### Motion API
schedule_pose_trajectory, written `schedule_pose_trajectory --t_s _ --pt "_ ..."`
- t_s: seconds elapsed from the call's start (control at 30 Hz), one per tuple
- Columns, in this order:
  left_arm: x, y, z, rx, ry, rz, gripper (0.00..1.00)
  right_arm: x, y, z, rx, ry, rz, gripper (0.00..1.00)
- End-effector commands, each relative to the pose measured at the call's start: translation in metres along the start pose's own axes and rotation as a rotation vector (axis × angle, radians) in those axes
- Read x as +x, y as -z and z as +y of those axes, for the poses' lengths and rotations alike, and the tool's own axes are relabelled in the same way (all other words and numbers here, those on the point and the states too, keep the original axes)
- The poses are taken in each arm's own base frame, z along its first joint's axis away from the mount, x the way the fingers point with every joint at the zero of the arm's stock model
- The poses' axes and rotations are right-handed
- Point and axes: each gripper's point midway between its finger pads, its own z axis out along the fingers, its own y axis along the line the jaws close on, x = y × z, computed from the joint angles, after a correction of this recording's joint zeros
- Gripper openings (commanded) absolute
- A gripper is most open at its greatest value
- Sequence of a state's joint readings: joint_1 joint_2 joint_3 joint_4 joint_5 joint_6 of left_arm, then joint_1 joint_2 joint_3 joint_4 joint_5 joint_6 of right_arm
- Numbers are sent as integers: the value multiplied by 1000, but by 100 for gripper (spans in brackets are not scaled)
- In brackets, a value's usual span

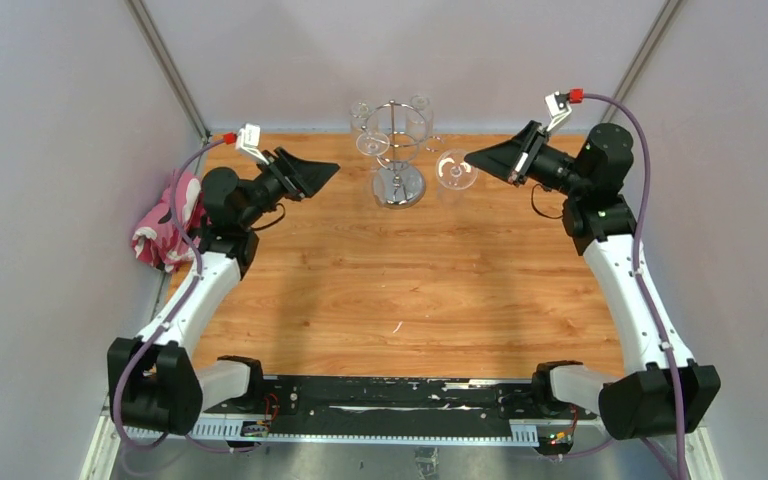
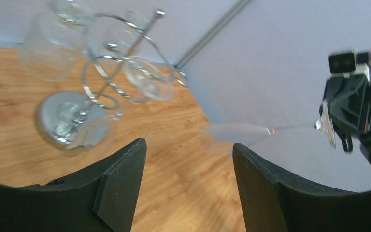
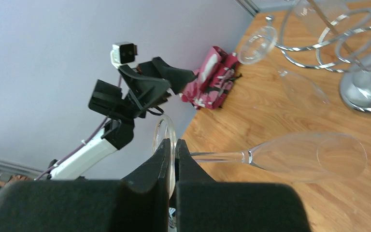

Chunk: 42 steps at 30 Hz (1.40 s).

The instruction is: Take the wine glass off the wine glass rack

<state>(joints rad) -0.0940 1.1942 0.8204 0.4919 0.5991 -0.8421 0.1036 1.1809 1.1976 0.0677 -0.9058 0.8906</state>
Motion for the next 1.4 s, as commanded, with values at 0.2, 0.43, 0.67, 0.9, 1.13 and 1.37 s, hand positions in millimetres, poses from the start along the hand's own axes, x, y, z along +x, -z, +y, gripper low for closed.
schedule_pose_trajectory --t_s 0.2,0.43,0.67,0.9,1.13,1.37 --pt "18 -2 -96 297 -162 -10 70 -42 34 158 -438 197 -114 0" --pt "8 9 -124 579 -147 -162 77 -55 41 185 -557 186 -156 0" --pt "4 -9 -96 620 -95 -184 78 -61 41 189 -681 108 -150 0" --pt "-15 -8 -102 627 -138 -237 78 -55 25 186 -729 59 -109 0" --pt "-24 -8 -94 609 -123 -245 79 -43 7 190 -773 18 -71 0" --pt "-29 4 -110 641 -117 -250 79 -36 -14 184 -790 -16 -57 0"
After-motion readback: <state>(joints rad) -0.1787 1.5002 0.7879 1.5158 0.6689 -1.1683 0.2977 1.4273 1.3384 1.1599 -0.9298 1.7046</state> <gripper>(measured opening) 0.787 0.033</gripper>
